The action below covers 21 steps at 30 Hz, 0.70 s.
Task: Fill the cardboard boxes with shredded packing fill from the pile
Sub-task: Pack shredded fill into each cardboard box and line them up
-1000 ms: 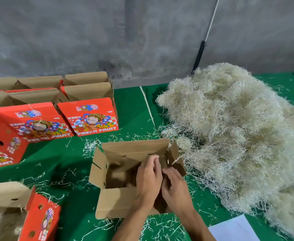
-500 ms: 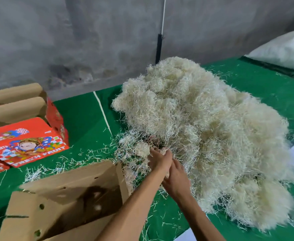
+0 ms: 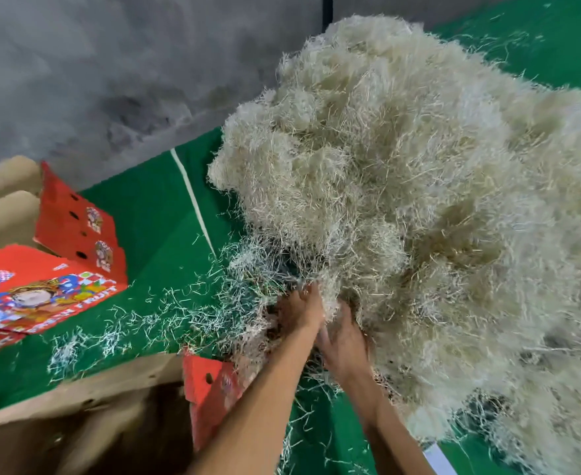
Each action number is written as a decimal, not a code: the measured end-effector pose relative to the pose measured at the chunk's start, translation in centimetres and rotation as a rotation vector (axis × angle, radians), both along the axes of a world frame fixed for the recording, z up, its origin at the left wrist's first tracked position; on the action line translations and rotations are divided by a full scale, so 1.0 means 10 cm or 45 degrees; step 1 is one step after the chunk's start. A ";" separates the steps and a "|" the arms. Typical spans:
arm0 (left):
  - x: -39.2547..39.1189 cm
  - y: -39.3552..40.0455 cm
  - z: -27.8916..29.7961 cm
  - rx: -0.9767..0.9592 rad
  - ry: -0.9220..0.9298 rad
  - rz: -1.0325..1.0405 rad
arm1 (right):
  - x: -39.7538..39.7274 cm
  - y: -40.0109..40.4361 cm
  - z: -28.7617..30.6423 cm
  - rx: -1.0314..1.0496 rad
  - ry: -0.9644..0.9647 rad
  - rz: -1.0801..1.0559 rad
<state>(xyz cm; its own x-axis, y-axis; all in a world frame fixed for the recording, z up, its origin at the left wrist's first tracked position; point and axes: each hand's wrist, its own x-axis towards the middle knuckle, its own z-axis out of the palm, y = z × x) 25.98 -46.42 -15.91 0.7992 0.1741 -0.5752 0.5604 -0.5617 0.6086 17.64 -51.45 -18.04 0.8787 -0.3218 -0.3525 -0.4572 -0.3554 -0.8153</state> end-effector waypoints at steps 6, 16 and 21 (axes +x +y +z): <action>-0.14 0.14 0.23 -0.698 0.350 0.505 | 0.03 -0.19 0.10 0.398 -0.088 0.048; -0.24 0.68 1.33 -1.489 0.000 0.747 | 0.18 -0.46 0.84 0.143 -0.473 -0.289; -0.17 1.44 2.09 -1.810 -0.004 0.779 | 0.08 -0.15 1.13 -0.006 -0.497 -0.161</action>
